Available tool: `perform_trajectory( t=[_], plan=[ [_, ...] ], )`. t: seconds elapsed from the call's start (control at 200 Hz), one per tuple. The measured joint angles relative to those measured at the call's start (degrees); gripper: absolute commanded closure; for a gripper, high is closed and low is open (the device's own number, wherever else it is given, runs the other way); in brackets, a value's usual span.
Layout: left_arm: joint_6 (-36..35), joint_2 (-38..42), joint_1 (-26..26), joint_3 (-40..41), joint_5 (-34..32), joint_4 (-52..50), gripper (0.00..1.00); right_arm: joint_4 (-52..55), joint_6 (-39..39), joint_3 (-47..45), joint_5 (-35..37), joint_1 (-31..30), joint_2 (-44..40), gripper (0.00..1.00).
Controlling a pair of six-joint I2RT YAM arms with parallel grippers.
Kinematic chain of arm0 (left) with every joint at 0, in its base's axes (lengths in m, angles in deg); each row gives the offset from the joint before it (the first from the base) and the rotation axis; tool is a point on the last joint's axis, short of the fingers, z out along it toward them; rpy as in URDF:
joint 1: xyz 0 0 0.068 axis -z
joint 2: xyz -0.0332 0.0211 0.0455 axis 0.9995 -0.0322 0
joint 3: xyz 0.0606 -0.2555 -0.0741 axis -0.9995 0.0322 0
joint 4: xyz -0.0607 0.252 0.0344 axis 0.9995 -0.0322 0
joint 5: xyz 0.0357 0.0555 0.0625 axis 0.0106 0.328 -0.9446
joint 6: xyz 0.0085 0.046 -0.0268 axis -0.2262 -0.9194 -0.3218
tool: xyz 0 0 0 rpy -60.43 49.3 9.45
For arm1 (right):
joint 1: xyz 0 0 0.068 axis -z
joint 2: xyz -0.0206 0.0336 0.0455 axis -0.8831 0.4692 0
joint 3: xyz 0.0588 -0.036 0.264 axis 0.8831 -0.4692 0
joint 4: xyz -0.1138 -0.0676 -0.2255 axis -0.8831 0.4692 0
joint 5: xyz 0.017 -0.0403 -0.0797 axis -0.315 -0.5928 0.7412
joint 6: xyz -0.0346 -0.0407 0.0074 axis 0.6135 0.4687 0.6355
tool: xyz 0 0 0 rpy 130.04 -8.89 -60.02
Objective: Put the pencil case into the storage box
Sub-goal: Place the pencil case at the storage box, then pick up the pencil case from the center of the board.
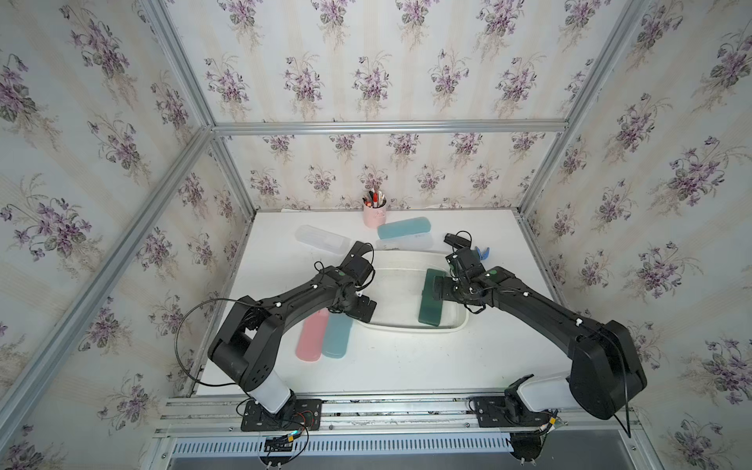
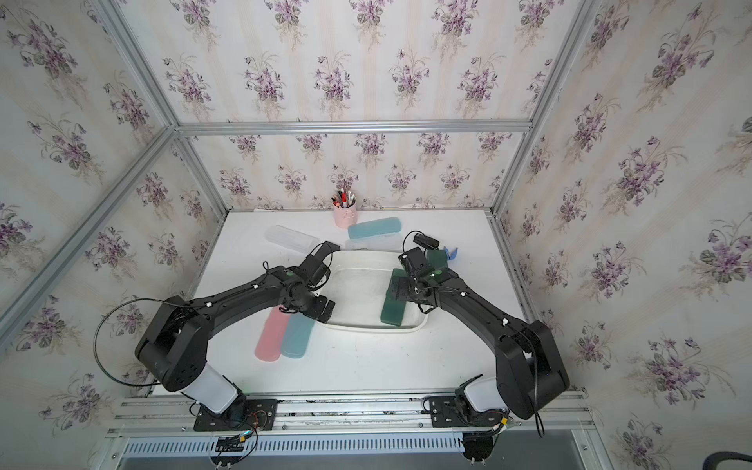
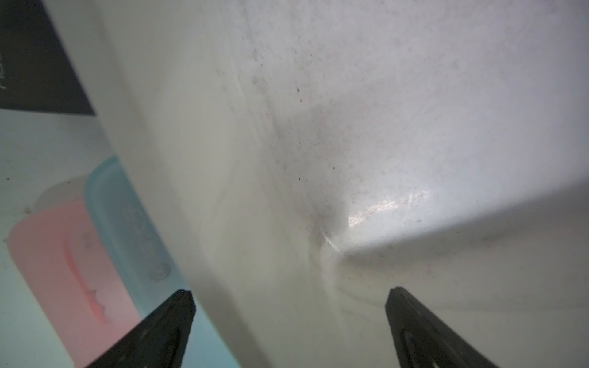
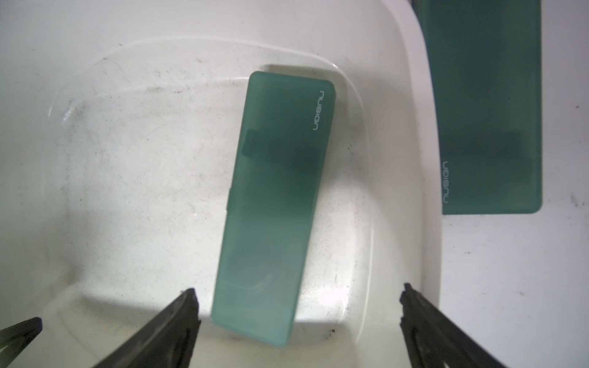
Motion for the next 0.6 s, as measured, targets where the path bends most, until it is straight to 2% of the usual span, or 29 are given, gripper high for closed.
perform_trajectory(
  t=[0.18,0.3,0.43,0.599],
  plan=[
    [0.0,0.8,0.0,0.3,0.0,-0.1,0.01,2.3,0.9,2.7,4.1,1.0,-3.0,0.00],
    [0.0,2.4,0.0,0.4,-0.5,-0.4,0.01,2.3,4.8,5.4,6.2,9.1,-2.5,0.00],
    [0.0,2.8,0.0,0.0,-0.7,-0.7,0.01,1.5,10.0,5.6,6.6,19.4,2.8,0.00],
    [-0.1,2.4,0.0,-0.4,-1.2,-1.2,0.01,-1.2,15.6,7.1,3.4,22.2,12.2,0.00]
  ],
)
